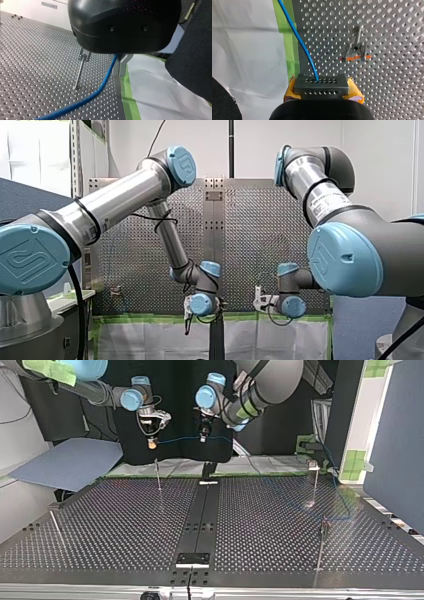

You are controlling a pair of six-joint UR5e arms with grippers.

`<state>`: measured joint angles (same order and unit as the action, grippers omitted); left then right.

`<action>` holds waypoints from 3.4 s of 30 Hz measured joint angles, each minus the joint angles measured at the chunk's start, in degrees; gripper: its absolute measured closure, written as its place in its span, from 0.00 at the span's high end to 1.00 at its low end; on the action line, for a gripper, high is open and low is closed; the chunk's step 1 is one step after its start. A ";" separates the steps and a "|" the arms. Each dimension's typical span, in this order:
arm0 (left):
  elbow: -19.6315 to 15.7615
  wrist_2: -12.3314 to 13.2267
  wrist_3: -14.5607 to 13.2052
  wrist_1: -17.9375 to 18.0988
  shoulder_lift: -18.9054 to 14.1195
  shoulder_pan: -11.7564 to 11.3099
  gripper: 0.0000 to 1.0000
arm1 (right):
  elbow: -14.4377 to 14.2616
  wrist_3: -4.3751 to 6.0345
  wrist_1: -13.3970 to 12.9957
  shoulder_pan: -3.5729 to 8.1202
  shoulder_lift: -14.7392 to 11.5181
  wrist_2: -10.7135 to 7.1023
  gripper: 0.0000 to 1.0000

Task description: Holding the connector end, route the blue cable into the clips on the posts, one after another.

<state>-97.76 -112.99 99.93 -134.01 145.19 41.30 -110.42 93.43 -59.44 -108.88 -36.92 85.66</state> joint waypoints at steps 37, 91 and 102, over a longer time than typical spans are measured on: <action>18.64 -9.00 -2.04 -10.73 8.04 5.87 0.00 | 0.96 -2.04 -0.42 11.36 0.22 -15.67 0.00; 35.53 -12.48 -5.08 -12.57 15.84 8.54 0.00 | 5.13 -3.50 2.43 14.23 -2.01 -18.63 0.00; 39.34 -12.39 -5.47 -13.05 16.40 8.24 0.00 | 5.59 -3.47 2.95 15.51 -2.00 -17.48 0.00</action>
<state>-58.42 -125.38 94.47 -147.06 161.59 49.54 -104.83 89.97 -56.48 -93.37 -38.92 68.18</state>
